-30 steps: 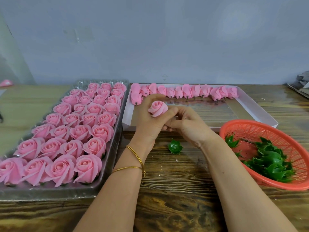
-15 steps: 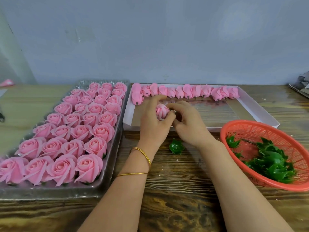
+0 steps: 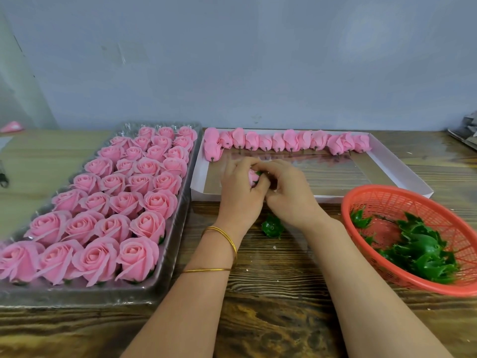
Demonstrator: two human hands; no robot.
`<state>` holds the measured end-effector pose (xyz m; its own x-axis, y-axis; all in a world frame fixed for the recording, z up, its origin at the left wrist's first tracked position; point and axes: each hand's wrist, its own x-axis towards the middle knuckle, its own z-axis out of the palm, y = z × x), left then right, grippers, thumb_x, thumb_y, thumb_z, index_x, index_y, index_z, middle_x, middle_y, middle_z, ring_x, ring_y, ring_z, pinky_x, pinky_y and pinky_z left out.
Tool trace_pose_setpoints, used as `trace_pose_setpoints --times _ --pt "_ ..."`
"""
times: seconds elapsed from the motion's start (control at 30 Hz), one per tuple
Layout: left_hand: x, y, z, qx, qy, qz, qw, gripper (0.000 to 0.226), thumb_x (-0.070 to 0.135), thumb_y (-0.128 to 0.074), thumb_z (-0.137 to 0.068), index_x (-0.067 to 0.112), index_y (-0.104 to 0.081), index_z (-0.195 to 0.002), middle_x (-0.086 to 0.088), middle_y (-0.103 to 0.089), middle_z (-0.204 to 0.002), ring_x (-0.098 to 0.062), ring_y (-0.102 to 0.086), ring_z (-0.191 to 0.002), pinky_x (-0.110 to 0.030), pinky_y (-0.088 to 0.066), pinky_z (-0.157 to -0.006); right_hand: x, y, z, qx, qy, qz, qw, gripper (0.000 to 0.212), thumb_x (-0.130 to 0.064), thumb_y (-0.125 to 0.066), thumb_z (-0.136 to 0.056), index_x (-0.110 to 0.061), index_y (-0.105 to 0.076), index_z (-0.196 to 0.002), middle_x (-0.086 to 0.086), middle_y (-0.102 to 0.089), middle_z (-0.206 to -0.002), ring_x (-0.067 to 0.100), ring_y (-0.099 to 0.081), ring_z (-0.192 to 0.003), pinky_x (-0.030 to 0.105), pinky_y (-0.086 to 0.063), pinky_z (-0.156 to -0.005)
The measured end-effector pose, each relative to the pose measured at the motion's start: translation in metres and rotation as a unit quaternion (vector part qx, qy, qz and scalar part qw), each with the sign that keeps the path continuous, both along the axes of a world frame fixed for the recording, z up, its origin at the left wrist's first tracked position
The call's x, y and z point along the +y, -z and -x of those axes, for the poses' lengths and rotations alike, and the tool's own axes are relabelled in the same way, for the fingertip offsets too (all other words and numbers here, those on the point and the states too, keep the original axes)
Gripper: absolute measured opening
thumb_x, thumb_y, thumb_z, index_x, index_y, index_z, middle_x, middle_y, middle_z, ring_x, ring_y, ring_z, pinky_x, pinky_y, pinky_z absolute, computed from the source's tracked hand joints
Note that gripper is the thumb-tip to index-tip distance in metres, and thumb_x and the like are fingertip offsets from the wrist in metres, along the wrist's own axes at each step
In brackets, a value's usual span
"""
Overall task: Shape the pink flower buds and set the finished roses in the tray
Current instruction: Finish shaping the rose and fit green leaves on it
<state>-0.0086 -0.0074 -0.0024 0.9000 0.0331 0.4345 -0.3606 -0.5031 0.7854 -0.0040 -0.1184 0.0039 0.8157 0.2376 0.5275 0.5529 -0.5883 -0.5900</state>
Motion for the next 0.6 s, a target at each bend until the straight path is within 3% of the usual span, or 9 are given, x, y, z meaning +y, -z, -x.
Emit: trace_pose_setpoints --times 0.1,0.17,0.3,0.47,0.6 --pt "0.000 0.000 0.000 -0.002 -0.009 -0.006 1.000 0.024 0.010 -0.060 -0.089 0.012 -0.063 -0.113 -0.011 -0.056 -0.112 -0.020 -0.046 -0.110 -0.015 -0.032 -0.087 0.001 0.001 0.000 0.010 -0.001 -0.014 1.000 0.048 0.013 -0.055 -0.069 -0.011 -0.071 -0.108 -0.010 -0.058 -0.090 0.011 -0.052 -0.087 0.008 -0.037 -0.075" --pt "0.000 -0.001 0.000 -0.006 -0.014 -0.011 1.000 0.026 0.011 -0.060 -0.090 0.012 -0.063 -0.115 -0.010 -0.056 -0.113 -0.018 -0.045 -0.112 -0.014 -0.030 -0.086 0.001 0.002 0.000 0.029 0.001 -0.035 0.999 0.045 0.012 -0.055 -0.073 -0.013 -0.068 -0.109 -0.007 -0.061 -0.094 0.014 -0.057 -0.089 0.017 -0.043 -0.078" --pt "-0.001 0.000 -0.001 -0.009 -0.025 -0.011 1.000 0.025 0.015 -0.060 -0.092 0.011 -0.063 -0.116 -0.008 -0.053 -0.111 -0.014 -0.043 -0.108 -0.011 -0.026 -0.080 0.000 0.004 -0.001 0.074 -0.005 -0.089 0.993 0.043 0.012 -0.055 -0.076 -0.021 -0.049 -0.104 -0.008 -0.059 -0.092 0.012 -0.061 -0.082 0.017 -0.047 -0.069" --pt "0.000 0.001 -0.003 -0.019 -0.030 -0.012 0.999 0.021 0.011 -0.061 -0.090 0.007 -0.064 -0.111 -0.007 -0.050 -0.106 -0.011 -0.040 -0.100 -0.010 -0.026 -0.074 -0.001 0.009 -0.005 0.094 -0.004 -0.105 0.990 0.034 0.008 -0.058 -0.080 -0.018 -0.052 -0.101 -0.004 -0.062 -0.089 0.015 -0.062 -0.080 0.029 -0.052 -0.071" --pt "0.002 0.001 -0.003 -0.020 -0.035 -0.024 0.999 0.020 0.011 -0.059 -0.091 0.006 -0.062 -0.110 -0.004 -0.047 -0.104 -0.009 -0.038 -0.097 0.002 -0.026 -0.074 -0.001 0.011 -0.007 0.095 -0.004 -0.106 0.990 0.033 0.005 -0.060 -0.081 -0.024 -0.055 -0.098 -0.008 -0.064 -0.090 0.005 -0.061 -0.078 0.018 -0.049 -0.069"
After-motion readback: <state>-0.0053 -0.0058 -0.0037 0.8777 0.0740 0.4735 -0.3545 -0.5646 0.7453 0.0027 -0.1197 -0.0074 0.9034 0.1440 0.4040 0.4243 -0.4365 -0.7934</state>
